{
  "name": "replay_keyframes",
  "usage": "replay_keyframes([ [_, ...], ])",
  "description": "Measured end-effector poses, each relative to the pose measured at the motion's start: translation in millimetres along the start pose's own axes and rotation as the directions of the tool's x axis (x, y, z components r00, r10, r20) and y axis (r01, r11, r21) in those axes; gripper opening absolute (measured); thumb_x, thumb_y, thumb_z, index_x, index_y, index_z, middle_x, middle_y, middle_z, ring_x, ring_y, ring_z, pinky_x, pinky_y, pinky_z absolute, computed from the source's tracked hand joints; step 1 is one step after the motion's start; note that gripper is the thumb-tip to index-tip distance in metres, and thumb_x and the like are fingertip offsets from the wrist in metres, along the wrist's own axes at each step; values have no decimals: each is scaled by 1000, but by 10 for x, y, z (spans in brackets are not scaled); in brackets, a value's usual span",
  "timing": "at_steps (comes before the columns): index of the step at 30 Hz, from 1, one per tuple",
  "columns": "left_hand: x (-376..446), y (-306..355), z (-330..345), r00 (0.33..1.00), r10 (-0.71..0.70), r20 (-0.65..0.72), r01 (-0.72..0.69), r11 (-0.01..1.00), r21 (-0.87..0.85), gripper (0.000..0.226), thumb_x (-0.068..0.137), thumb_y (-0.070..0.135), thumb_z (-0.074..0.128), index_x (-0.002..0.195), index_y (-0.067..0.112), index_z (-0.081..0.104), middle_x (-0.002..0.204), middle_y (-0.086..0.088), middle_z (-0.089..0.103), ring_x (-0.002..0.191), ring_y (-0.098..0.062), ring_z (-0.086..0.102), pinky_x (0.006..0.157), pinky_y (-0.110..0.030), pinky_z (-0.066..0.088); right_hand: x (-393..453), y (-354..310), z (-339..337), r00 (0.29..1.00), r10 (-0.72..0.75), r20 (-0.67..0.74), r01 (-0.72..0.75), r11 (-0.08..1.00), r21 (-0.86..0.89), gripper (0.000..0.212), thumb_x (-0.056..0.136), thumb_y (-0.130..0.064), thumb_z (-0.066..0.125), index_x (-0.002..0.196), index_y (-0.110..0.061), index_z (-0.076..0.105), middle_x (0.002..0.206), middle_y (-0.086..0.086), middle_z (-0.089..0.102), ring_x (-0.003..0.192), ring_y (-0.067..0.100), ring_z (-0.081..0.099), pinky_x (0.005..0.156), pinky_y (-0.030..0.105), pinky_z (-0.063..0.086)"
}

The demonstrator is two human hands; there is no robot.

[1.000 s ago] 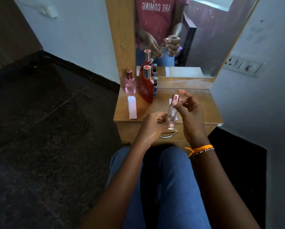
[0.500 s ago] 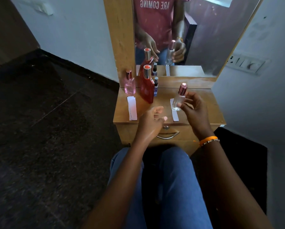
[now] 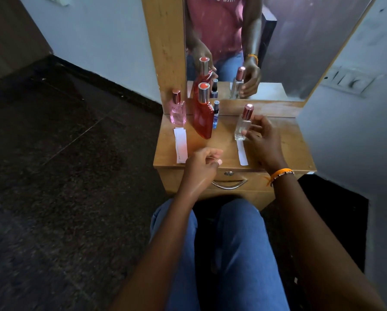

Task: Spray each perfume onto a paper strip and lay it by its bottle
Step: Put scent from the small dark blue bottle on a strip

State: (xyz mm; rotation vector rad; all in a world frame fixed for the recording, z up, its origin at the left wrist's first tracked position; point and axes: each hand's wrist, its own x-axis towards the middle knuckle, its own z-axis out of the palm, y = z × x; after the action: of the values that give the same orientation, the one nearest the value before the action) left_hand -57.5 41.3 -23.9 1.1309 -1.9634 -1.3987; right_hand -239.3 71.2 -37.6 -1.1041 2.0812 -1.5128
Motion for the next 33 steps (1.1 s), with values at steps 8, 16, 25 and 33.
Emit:
replay_keyframes([
  [8, 22, -93, -217, 964, 35, -265, 8, 987, 162, 30, 84, -2, 54, 106, 16, 66, 105, -1, 63, 89, -8, 59, 81, -23, 48, -549, -263, 255, 964, -18, -264, 22, 1000, 14, 15, 85, -5, 63, 96, -14, 58, 93, 3, 63, 79, 13, 59, 68, 16, 48],
  [16, 83, -282, -459, 961, -8, -278, 101, 941, 322, 28, 86, -1, 48, 112, -3, 60, 122, -23, 51, 112, -37, 51, 97, -42, 44, -680, -547, 933, 990, 1, 142, 21, 987, -156, 26, 87, -1, 53, 112, 1, 61, 112, 20, 67, 106, 32, 62, 90, 36, 47],
  [25, 114, -323, -526, 972, 6, -234, 71, 945, 319, 37, 87, -4, 45, 119, 5, 61, 119, -18, 50, 108, -31, 55, 98, -40, 46, -565, -636, 1212, 973, 232, -5, -232, 973, 5, 17, 76, -6, 68, 92, -4, 63, 92, 10, 68, 92, 26, 63, 83, 41, 51],
  [33, 130, -351, -534, 971, -25, -238, 89, 961, 262, 31, 91, 3, 47, 119, 5, 59, 115, -7, 48, 111, -23, 52, 84, -7, 38, -525, -649, 1227, 980, 196, -16, -197, 978, -66, 14, 69, -6, 75, 76, -7, 63, 75, 2, 60, 77, 19, 58, 73, 37, 50],
])
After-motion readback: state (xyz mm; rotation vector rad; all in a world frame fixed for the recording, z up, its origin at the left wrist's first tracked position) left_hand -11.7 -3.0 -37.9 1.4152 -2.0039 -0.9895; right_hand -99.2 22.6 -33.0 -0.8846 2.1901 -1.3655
